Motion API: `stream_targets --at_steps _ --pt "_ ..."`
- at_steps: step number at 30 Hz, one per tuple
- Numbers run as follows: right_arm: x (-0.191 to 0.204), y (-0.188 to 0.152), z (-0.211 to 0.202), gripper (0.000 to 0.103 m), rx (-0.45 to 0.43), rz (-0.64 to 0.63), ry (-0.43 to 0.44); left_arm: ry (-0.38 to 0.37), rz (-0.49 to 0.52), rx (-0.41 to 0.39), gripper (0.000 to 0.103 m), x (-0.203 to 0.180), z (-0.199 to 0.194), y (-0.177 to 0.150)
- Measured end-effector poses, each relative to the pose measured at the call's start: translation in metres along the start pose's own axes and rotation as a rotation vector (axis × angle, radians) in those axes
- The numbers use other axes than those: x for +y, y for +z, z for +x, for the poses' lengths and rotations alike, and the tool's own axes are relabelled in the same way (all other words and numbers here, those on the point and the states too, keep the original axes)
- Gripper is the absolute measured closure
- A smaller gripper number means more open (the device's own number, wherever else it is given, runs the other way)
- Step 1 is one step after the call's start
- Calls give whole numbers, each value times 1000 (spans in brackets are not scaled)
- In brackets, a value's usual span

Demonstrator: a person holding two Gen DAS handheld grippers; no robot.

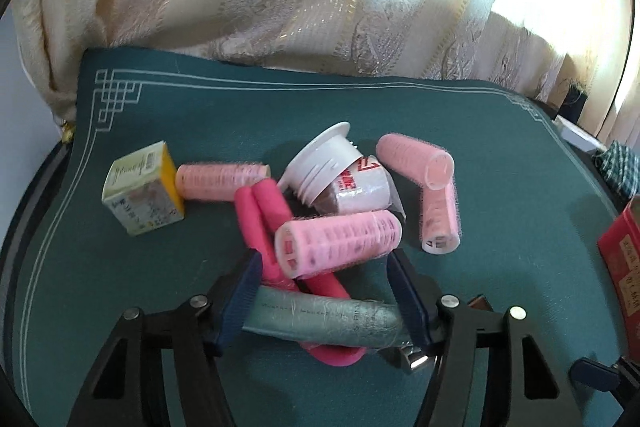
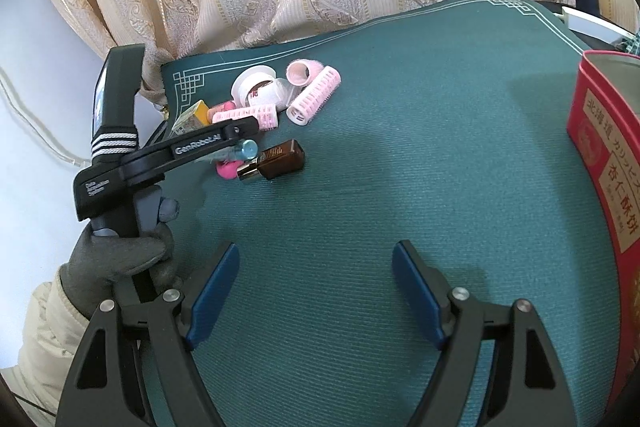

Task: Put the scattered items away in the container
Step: 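Grasp the pink velcro roller with the left gripper and lift it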

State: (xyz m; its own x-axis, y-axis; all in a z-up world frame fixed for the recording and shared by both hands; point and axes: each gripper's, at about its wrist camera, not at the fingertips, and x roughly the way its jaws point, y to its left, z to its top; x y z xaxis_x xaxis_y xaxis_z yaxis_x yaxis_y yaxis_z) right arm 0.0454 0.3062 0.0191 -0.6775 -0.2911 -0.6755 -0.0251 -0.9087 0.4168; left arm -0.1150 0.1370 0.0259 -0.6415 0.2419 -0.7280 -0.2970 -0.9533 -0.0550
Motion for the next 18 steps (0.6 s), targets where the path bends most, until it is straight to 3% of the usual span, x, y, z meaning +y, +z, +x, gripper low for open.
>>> stream_targets --at_steps 2,4,13,18 --pt "0 0 0 22 0 0 0 -3 -5 3 33 0 1 1" --pt "0 0 0 22 0 0 0 -4 1 4 18 -2 2 1" --pt "0 0 0 21 1 -2 3 52 75 10 18 -19 11 20" --pt "0 0 -1 20 2 -2 8 131 190 80 14 -41 38 16"
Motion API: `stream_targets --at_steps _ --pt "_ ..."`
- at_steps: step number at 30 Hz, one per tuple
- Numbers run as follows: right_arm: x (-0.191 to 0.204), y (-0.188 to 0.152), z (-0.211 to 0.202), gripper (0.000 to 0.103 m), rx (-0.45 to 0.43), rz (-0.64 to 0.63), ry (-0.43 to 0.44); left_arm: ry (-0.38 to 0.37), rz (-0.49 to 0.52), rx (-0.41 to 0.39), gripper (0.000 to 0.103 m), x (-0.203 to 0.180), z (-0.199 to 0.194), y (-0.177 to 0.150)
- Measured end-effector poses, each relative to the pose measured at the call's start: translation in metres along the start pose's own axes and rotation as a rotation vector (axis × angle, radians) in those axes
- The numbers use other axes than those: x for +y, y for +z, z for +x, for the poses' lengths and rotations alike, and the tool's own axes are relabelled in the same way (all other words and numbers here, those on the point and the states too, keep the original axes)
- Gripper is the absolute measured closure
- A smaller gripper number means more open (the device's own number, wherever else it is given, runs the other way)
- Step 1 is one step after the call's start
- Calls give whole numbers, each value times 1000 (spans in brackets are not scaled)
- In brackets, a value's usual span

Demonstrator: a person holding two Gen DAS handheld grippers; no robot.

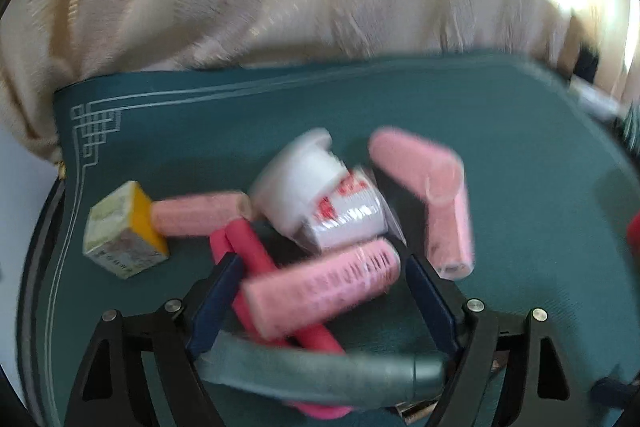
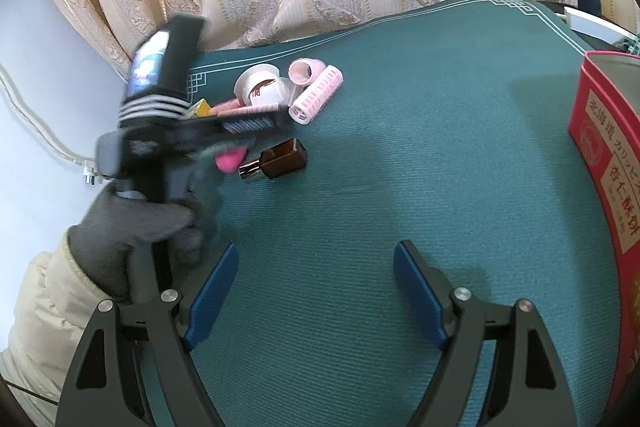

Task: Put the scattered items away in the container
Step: 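Grasp the pink velcro roller with the left gripper and lift it, then grasp the blue-grey tube with the right gripper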

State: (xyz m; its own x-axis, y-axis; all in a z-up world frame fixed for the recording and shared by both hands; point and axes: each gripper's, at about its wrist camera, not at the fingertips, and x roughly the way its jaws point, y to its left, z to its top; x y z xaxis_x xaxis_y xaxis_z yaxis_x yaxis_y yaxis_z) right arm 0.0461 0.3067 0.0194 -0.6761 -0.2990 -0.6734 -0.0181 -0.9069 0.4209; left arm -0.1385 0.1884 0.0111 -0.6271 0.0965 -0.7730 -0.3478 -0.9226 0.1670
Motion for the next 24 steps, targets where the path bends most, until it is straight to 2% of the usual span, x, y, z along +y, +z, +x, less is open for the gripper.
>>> stream_targets --at_steps 3,6,10,17,24 --pt "1 -1 -1 20 0 1 3 -14 -26 0 14 6 0 0" --pt "1 -1 -1 20 -1 1 5 -48 -107 -17 28 22 -5 -1" --pt "1 -1 0 20 -1 1 6 -79 -145 -37 28 34 -17 -12" --pt "1 -1 1 20 -3 4 10 -159 -231 -48 28 57 -49 -55" --pt "1 -2 2 20 -4 -4 0 -179 -341 -70 28 96 -78 -96"
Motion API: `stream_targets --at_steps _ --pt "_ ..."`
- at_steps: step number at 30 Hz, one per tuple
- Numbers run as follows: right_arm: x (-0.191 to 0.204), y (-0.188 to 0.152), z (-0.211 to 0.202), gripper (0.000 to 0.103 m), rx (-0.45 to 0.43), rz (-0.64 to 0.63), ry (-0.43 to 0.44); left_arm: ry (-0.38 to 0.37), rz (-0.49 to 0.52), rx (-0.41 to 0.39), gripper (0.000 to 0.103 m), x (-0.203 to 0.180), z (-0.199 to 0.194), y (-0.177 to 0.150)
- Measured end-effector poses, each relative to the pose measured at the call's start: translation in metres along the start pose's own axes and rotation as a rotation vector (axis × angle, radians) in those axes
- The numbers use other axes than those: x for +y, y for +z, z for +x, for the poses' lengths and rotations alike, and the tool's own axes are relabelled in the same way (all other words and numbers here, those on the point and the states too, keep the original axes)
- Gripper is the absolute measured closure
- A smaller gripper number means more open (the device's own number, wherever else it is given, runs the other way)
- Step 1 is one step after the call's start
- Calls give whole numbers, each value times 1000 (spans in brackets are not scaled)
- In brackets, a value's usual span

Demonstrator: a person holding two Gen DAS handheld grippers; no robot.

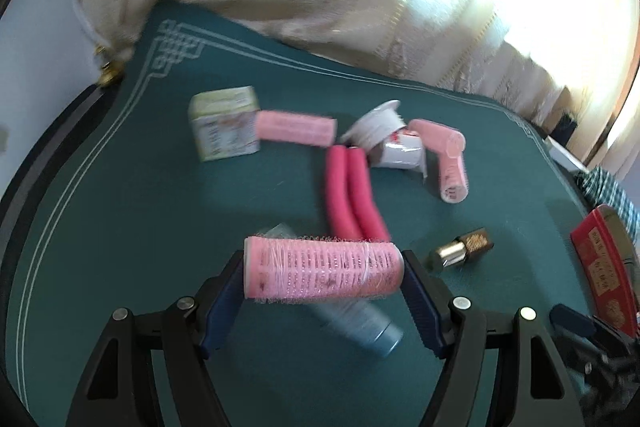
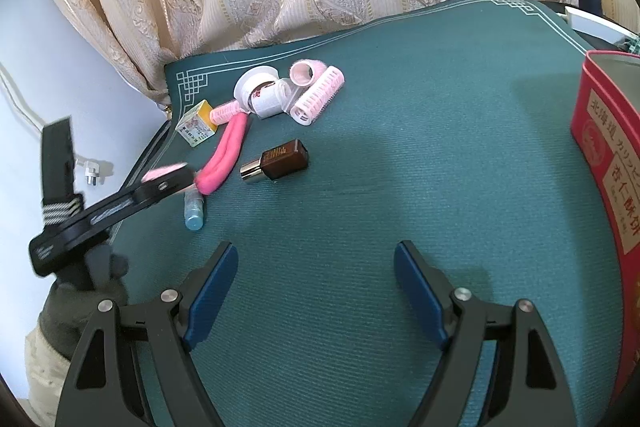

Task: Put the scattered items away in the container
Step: 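Grasp the blue-grey tube with the right gripper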

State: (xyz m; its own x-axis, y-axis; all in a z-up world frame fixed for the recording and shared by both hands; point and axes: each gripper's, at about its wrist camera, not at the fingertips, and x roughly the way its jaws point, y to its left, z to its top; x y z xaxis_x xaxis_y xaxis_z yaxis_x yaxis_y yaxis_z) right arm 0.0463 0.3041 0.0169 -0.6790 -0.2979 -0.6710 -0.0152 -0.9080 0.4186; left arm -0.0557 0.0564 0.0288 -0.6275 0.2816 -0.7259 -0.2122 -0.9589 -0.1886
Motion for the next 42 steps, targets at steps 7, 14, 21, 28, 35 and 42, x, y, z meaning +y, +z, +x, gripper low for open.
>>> stream_targets --at_steps 7,14,21,28,35,42 --pt "9 -1 4 20 16 -39 -81 -7 -74 -22 28 38 -19 -18" --pt "66 7 25 20 66 -143 6 -9 -128 -47 28 66 -30 -25" --pt "129 17 80 50 140 -354 0 3 -123 -89 28 71 -41 -25" --pt "157 24 118 55 151 -486 -82 3 -160 -107 28 80 -47 -25" --pt "164 16 114 79 141 -577 -130 6 -154 -93 28 79 -43 -27" --pt "131 4 77 79 176 -394 10 13 -143 -80 28 77 -39 -28"
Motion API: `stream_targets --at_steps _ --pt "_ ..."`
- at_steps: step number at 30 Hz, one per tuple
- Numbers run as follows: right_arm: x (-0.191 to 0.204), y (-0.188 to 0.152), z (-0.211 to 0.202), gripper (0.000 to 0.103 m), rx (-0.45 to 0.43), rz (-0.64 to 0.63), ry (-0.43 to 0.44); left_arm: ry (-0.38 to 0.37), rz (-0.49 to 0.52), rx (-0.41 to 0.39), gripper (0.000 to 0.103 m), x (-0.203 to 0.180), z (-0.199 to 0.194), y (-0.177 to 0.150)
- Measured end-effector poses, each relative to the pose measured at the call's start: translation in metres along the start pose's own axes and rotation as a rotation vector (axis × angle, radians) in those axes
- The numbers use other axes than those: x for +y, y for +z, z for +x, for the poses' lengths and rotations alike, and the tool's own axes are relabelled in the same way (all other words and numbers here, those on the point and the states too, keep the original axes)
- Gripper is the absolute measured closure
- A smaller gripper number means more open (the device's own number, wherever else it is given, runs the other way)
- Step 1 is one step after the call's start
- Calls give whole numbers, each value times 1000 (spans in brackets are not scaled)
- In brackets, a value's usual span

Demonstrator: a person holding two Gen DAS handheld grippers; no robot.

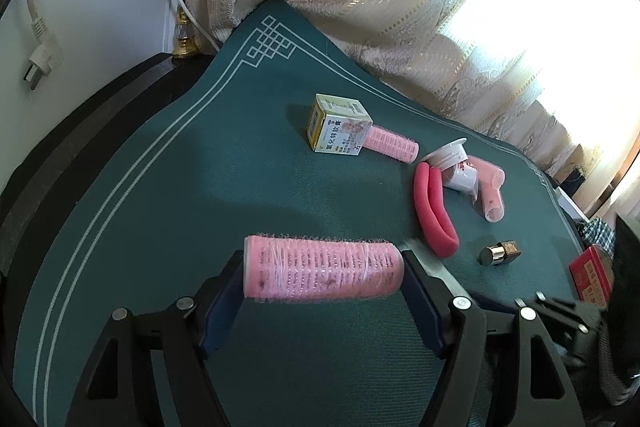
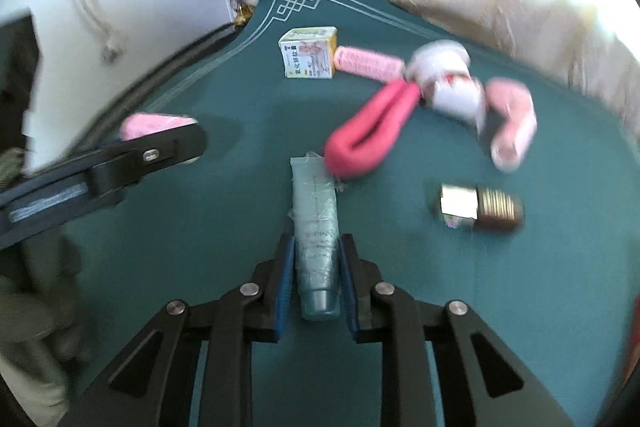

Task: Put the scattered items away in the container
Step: 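Grasp the blue-grey tube with the right gripper, then carry the roller with the left gripper while the right gripper carries the tube into the tin, releasing both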

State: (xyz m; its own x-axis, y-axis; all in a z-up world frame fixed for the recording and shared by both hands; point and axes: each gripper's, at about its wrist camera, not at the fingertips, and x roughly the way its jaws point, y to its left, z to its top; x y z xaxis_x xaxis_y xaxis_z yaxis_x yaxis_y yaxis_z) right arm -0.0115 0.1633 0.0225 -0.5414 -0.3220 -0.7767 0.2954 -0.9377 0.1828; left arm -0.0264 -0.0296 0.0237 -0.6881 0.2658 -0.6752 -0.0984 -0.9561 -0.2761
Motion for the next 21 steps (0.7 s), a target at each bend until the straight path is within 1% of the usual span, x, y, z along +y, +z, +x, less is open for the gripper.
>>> stream_targets --at_steps 2,6,9,10,13,21 --pt "-8 -11 -13 79 -2 68 66 2 9 3 28 -2 1 -1" --pt "-24 -32 -42 79 -31 178 148 12 22 -3 28 -6 2 -2" --pt "-37 -44 -67 79 -75 243 182 28 21 -14 28 -7 0 -3" --pt "-40 -47 -75 79 -94 258 184 27 16 -14 28 -8 -1 -3" --pt "-48 -58 -97 79 -143 282 165 -7 6 -2 28 -16 -2 -8" --pt "-80 -75 -142 79 -240 352 136 -54 89 13 28 -62 -14 -24"
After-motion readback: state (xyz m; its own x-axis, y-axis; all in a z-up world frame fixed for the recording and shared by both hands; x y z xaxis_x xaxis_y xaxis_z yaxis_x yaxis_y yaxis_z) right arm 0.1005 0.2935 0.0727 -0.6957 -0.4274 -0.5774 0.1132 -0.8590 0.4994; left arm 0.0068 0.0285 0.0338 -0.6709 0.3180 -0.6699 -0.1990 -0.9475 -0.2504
